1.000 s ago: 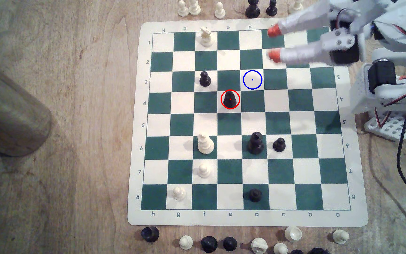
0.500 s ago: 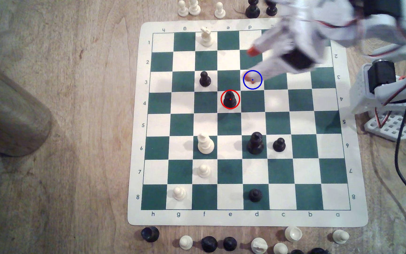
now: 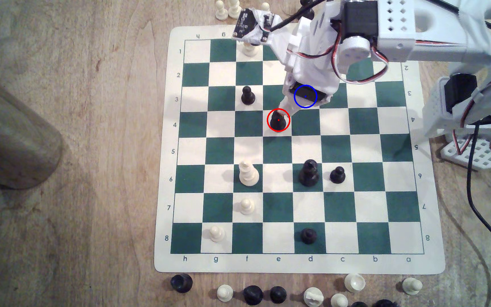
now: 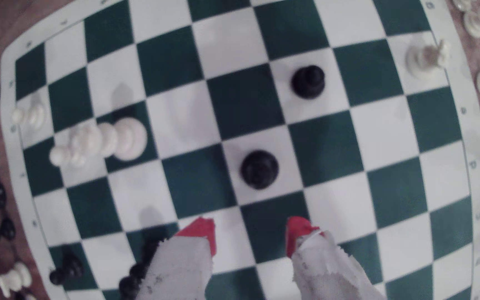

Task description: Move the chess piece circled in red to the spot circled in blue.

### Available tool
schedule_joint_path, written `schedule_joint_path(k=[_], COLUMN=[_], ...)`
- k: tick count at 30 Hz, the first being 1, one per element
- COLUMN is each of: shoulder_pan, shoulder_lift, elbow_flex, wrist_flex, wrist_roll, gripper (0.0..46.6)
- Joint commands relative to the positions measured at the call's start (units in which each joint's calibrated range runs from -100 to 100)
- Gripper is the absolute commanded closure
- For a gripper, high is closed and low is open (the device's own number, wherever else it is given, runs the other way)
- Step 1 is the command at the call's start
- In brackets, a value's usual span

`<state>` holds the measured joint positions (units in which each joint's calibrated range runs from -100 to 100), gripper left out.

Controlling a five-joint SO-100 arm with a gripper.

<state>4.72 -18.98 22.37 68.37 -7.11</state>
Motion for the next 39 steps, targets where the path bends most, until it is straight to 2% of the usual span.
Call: schedule_joint_path(k=[1,10,39], shoulder_pan=[0.0,-0.5,0.5], shoulder_lift=[2.8,7.5,18.5], elbow_flex=[-5.6,-6.3,-6.1], wrist_flex=[-0.1,-1.9,-11.0], wrist_roll=[0.2,0.0,0.0], gripper=[33.5,31.7,33.2])
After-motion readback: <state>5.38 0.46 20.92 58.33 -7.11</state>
